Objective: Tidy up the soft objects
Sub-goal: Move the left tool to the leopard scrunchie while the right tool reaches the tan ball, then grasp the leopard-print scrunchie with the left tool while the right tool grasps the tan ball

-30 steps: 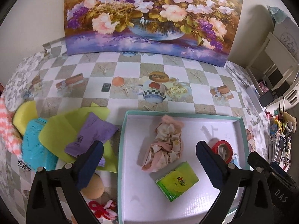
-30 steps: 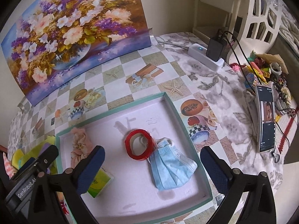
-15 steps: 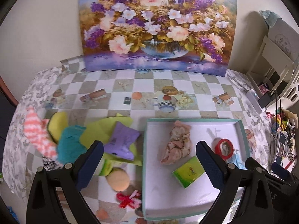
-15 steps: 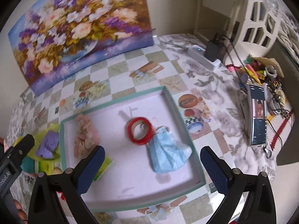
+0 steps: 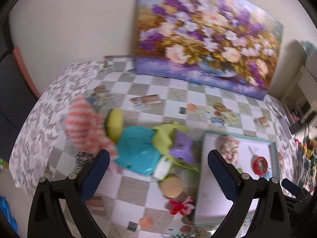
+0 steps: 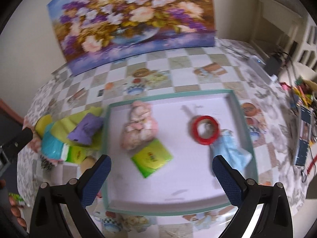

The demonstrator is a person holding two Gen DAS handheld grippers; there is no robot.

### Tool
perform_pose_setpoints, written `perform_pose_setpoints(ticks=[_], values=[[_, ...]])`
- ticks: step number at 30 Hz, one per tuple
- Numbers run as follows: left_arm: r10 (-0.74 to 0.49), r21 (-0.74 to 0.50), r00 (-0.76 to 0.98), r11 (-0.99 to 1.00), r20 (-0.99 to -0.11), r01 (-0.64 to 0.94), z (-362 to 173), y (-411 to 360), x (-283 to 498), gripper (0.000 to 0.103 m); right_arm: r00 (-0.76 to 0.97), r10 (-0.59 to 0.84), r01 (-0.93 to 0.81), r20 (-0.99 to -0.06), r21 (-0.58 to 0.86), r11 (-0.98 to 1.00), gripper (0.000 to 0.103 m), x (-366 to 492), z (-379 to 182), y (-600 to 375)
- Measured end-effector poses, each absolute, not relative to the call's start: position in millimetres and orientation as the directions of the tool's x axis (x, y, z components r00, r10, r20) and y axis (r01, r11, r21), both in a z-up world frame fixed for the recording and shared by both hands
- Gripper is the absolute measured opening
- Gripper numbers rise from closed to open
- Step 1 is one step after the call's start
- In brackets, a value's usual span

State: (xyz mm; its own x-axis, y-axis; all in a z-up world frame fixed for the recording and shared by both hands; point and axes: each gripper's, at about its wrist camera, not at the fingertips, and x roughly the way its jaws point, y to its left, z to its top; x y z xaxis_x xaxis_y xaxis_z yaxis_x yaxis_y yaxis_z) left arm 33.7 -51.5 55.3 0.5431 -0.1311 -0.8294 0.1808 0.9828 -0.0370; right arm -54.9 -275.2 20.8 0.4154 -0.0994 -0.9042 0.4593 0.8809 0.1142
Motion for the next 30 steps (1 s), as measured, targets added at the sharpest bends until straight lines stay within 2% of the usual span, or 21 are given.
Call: perform_pose_setpoints(ticks=[14,22,30], values=[[-0.063,-0.068,0.493,0.998,-0.868,0.008,16,37,39,0.099,0.392,0.081,0.257,-0.916,0.194,0.947,0.103,-24,-3,-203],[-0.064,-0.095,0.442,0.994,-0.895,-0.050,-9,65,44,0.099,0.345,0.111,0.226,-0.932,0.197,0.954,0.103,-10,-24,-182],[-0.088,-0.139,0.399,0.985,-0.913,-0.100,-35,86,51,0.099,0.333,0.119,0.121,-0.936,0.167,0.978,0.103,1,-35,-152]])
